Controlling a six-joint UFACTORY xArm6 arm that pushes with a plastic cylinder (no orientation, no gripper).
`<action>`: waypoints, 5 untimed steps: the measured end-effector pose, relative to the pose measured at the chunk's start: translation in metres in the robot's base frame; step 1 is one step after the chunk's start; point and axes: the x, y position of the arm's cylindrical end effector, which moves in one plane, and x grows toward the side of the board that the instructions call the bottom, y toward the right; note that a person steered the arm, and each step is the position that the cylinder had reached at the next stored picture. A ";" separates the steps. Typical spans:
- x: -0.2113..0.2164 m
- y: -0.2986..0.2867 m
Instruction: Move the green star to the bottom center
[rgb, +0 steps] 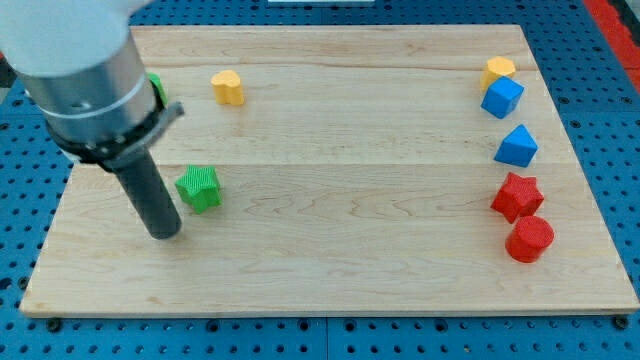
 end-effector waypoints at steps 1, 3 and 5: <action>-0.041 -0.017; -0.050 0.019; -0.019 0.089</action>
